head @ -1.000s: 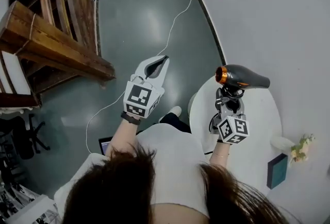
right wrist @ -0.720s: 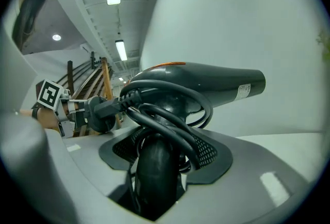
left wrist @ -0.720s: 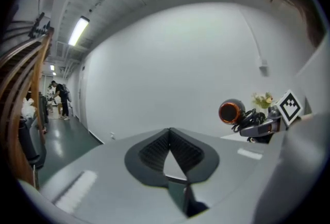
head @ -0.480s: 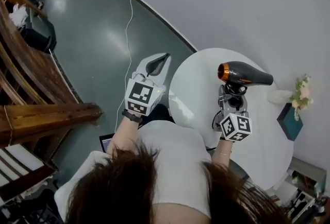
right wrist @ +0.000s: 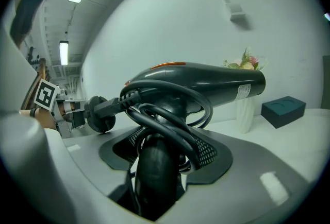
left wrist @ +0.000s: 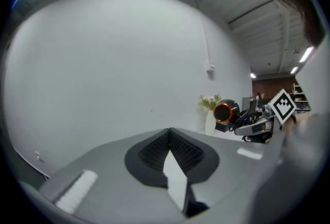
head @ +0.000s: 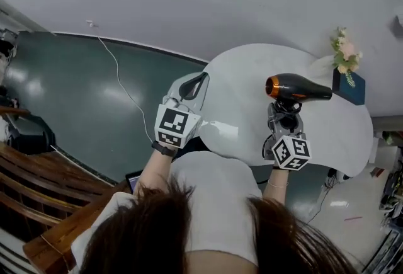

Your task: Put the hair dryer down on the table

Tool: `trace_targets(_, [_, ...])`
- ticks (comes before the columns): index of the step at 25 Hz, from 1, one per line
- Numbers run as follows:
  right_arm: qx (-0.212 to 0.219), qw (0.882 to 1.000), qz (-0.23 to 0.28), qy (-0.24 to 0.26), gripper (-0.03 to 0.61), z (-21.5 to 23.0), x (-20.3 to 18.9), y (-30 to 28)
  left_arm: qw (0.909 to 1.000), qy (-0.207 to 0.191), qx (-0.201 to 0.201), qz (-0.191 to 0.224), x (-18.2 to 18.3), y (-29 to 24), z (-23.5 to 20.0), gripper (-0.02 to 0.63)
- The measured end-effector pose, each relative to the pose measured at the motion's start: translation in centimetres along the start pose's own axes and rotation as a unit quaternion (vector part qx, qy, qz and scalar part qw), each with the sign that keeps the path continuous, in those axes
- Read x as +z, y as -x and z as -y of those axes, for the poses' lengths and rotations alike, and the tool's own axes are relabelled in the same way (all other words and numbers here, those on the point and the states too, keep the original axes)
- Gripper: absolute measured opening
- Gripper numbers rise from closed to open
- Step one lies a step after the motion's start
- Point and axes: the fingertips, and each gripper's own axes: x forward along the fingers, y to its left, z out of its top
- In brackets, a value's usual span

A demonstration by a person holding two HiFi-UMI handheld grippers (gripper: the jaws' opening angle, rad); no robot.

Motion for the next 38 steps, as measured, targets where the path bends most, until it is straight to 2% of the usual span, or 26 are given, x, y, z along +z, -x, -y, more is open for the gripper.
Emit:
trace_targets(4, [-0.034,0.999,0.005,-0.005,0.256,-0.1,-0.1,0.9,0.9989,-0.011,-0.045,0.000,0.4,-1.5,0.8,0.058])
trace_targets(10, [-0.045,0.999,0.007,0.006,0.256,-0.3,0.1,1.1,0.9975,-0.014,-0.069,0.000,0.2,-2.9,1.4,0.058])
trace_targets(22, [-0.026,0.999,-0.004,0.032,0.256,-1.2,-0.1,0.2,0.9973,-0.009,-0.073,-0.003,-0.5,-3.2,2.4,0.058])
trace_targets(38, [0.010,0.994,-0.100,0.039,0.256,-2.6,-7.5,-3.2,0.9953,0.007,-0.086,-0.043,-4.7,-3.6,3.5,0.058])
